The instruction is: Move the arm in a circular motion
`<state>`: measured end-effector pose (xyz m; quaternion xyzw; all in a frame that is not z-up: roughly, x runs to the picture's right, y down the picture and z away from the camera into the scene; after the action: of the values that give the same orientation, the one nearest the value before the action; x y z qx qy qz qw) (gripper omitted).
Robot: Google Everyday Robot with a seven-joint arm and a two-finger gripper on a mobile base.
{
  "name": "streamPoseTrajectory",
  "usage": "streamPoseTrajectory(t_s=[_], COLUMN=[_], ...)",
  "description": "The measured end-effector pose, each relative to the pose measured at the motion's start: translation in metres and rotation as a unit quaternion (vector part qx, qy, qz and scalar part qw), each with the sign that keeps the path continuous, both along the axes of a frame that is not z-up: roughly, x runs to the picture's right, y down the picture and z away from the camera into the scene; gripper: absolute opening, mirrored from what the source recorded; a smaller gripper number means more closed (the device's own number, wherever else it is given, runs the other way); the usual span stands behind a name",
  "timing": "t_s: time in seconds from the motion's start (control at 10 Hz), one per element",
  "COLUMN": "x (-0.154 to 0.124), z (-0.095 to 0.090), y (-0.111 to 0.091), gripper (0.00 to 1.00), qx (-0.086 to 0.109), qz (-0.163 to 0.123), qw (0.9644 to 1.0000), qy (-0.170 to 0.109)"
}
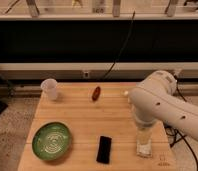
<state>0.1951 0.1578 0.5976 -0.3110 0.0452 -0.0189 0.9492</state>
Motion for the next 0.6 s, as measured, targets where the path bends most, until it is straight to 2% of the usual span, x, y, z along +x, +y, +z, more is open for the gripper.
streamPoseTrajectory(t_s=[0.2, 0.3, 0.4, 0.6], x=[0.040, 0.049, 0.061, 0.067], z=[0.033, 0.046, 0.068, 0.096], y=[-0.018, -0.026, -0.039, -0.058], gripper=[0.80, 0.80, 0.80, 0.80], qx=[-0.016, -0.020, -0.027, -0.032], qz=[0.037, 0.045, 0.060, 0.074], qw=[0.9980, 0.9969, 0.9947, 0.9921], qy=[0.048, 0.061, 0.079, 0.097])
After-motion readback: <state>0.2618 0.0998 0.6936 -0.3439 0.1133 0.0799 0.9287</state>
